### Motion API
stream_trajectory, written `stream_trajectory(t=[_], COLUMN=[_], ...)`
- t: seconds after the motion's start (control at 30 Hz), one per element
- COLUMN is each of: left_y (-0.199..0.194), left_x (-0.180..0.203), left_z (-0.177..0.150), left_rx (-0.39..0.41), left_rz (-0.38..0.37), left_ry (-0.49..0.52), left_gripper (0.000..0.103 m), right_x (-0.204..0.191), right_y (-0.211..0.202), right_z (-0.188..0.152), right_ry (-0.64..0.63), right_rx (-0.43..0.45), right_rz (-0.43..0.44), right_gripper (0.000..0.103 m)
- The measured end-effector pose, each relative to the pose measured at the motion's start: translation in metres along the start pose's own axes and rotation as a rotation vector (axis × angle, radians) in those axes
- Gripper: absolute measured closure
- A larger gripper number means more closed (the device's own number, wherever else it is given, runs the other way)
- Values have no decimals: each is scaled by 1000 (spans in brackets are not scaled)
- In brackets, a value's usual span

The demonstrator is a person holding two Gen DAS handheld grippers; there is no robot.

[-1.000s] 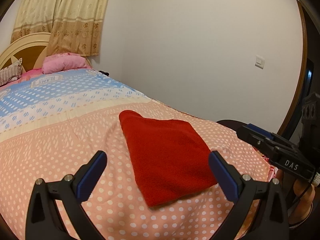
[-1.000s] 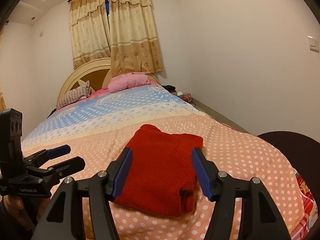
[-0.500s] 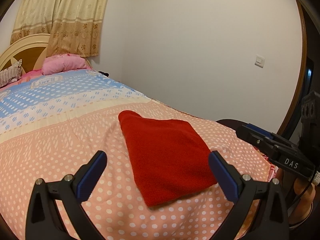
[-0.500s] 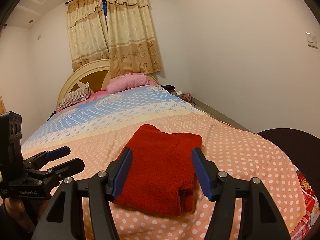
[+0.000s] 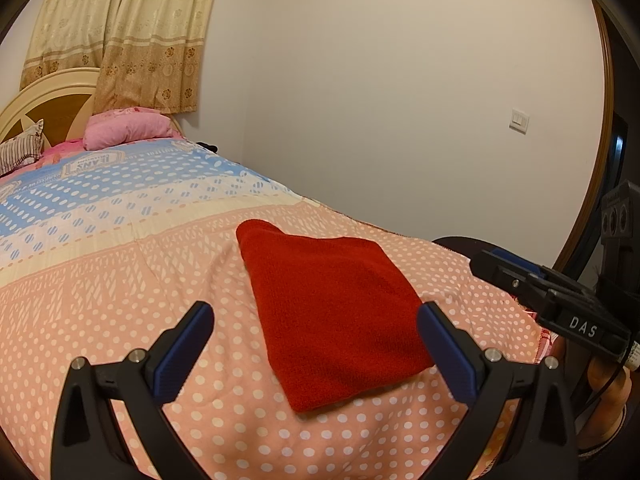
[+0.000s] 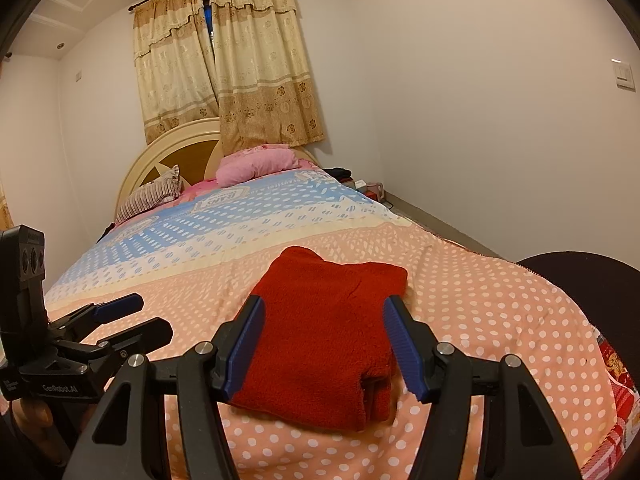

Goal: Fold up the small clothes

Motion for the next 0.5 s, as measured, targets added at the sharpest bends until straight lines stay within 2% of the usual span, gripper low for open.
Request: stream_trajectory(t=[0.5], left_y=[-2], left_x=[2], left_z=[-2], left_rx=[-19], left_rz=[-14], left_ry=[6], left_gripper=[0], right_x=[-8], right_y=[2], right_z=[-4], right_ry=[6], right_rx=[2], right_rz=[5], right_gripper=[40])
Point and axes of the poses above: each gripper's, at about its wrist camera, not at the fingertips, and y roughly the way its jaws point, x to its right, z to its top, the point moved 9 cm from there along y, roughly the way its jaws point, and after that the axes turned 14 degrees about z, right-handed, at the moved point
